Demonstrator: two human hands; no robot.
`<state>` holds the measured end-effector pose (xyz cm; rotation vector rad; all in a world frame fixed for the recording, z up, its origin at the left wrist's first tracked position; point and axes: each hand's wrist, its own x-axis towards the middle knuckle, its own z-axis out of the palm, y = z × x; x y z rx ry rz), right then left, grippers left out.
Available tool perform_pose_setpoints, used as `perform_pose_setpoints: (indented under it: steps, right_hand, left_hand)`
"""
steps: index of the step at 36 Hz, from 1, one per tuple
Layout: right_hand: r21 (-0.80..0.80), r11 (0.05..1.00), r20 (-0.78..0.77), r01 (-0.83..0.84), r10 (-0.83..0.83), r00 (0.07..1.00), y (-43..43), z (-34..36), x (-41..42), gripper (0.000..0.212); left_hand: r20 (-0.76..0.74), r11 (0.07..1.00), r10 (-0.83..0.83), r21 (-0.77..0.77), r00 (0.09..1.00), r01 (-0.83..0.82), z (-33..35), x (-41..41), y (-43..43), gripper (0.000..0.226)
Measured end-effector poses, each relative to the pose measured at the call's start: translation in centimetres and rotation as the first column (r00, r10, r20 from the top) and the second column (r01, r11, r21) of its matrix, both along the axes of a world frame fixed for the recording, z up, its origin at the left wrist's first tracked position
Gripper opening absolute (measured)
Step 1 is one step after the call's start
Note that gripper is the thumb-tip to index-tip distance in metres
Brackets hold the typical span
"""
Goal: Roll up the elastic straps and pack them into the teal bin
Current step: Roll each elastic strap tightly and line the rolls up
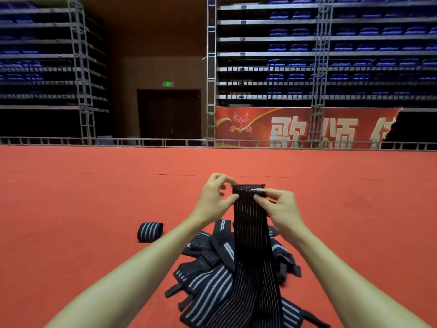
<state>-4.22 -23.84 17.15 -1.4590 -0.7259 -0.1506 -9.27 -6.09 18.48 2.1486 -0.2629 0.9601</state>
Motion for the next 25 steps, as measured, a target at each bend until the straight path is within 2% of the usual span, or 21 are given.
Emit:
perform_pose_setpoints:
  steps: [6, 9, 12, 19, 25]
  right_hand:
    - [0.046, 0.996, -0.036, -0.070, 0.072, 0.997, -0.6, 0.4, 0.5, 0.016]
    - [0.048, 0.995, -0.042, -0.090, 0.092, 0.995, -0.7, 0.7, 0.5, 0.016]
    - [0.048, 0.992, -0.044, -0.113, 0.115, 0.992, -0.7, 0.9, 0.5, 0.016]
    - [0.104, 0.992, -0.039, -0.066, 0.071, 0.997, -1.2, 2.0, 0.4, 0.015]
    - [0.063, 0.997, 0.028, -0.052, 0.051, 0.998, -1.8, 3.5, 0.5, 0.014]
  left_hand:
    - [-0.053, 0.991, -0.122, -0.058, 0.991, 0.118, 0.3, 0.1, 0.5, 0.024]
    - [-0.067, 0.993, -0.109, -0.057, 0.992, 0.105, 0.7, 0.3, 0.4, 0.024]
    - [-0.105, 0.987, -0.117, -0.122, 0.988, 0.104, 1.3, 0.5, 0.2, 0.017]
    - [-0.058, 0.948, -0.162, -0.285, 0.985, 0.139, 2.2, 0.6, -0.4, 0.023]
    - [-0.143, 0.939, -0.200, -0.310, 0.969, 0.148, 3.5, 0.2, -0.8, 0.020]
